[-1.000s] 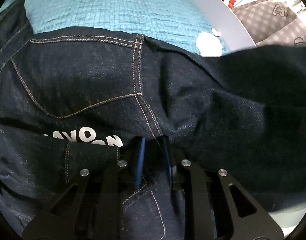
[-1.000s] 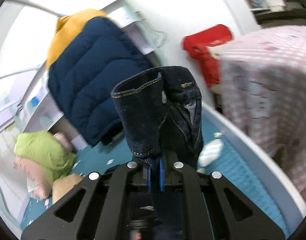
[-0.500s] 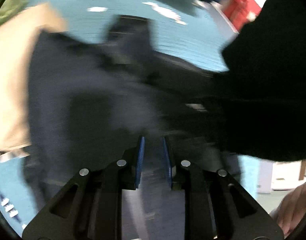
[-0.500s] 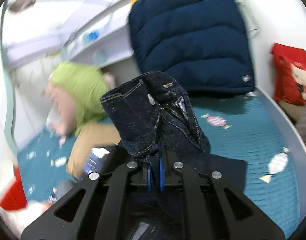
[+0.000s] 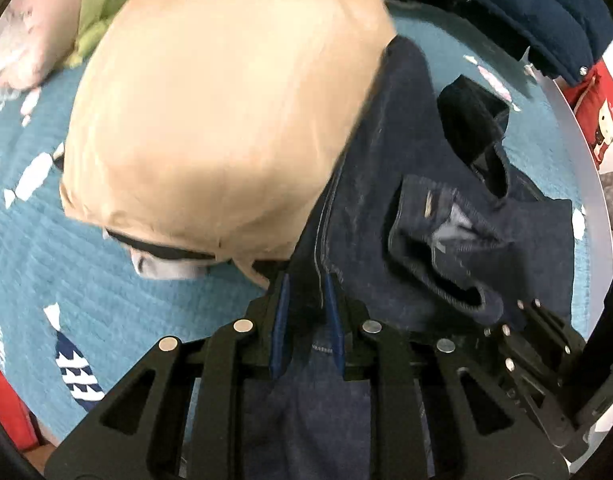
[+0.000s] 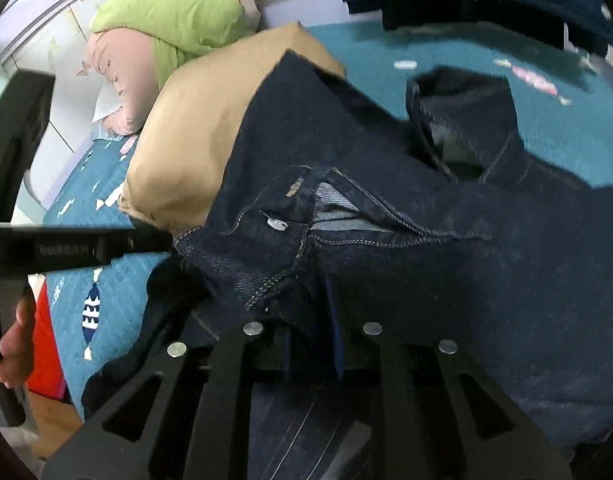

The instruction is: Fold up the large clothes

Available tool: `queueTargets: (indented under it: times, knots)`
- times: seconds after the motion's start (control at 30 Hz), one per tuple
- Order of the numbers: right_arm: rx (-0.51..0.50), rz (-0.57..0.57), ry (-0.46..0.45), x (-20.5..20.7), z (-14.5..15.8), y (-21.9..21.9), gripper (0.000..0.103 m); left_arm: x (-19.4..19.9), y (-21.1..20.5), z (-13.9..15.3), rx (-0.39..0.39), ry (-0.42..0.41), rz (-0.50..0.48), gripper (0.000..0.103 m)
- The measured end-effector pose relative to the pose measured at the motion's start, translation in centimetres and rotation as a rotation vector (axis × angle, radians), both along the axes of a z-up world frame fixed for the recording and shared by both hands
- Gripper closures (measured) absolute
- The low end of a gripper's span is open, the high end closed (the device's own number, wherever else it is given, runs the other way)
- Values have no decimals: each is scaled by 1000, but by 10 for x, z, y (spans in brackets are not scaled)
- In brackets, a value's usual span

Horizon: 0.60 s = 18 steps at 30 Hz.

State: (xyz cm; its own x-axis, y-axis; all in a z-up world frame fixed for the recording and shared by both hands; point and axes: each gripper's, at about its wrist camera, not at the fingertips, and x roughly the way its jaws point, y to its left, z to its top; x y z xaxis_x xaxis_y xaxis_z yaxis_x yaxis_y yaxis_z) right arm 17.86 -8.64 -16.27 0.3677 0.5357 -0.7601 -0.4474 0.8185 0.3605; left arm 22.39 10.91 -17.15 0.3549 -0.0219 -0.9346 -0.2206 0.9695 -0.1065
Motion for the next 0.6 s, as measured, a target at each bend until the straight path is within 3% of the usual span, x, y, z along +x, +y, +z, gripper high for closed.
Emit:
queueTargets:
  times: [0.1, 0.17, 0.2, 0.23, 0.33, 0.43, 0.53, 0.6]
  knots:
    - [130, -53, -10, -5, 23, -35, 84, 5, -9, 11, 47, -52, -54, 83]
    - [115, -128, -81, -7, 41, -55, 65, 7, -21, 15, 21, -73, -105, 83]
    - [102, -162, -111, -7, 47, -62, 51, 10, -32, 15, -4, -79, -131, 83]
    - [113, -198, -144, -8, 54, -76, 49, 13, -41, 15, -19, -83, -149, 83]
    - [160, -216, -129, -6, 59, -91, 49, 16, -67, 18, -45, -105, -202, 83]
    - [176, -151, -105, -2, 49, -80, 49, 20, -83, 20, -85, -112, -225, 83]
    - [217, -84, 12, 3, 19, -53, 51, 17, -78, 23, -72, -120, -203, 83]
    - [284, -60, 43, -2, 16, -43, 51, 9, -63, 25, -76, -118, -186, 83]
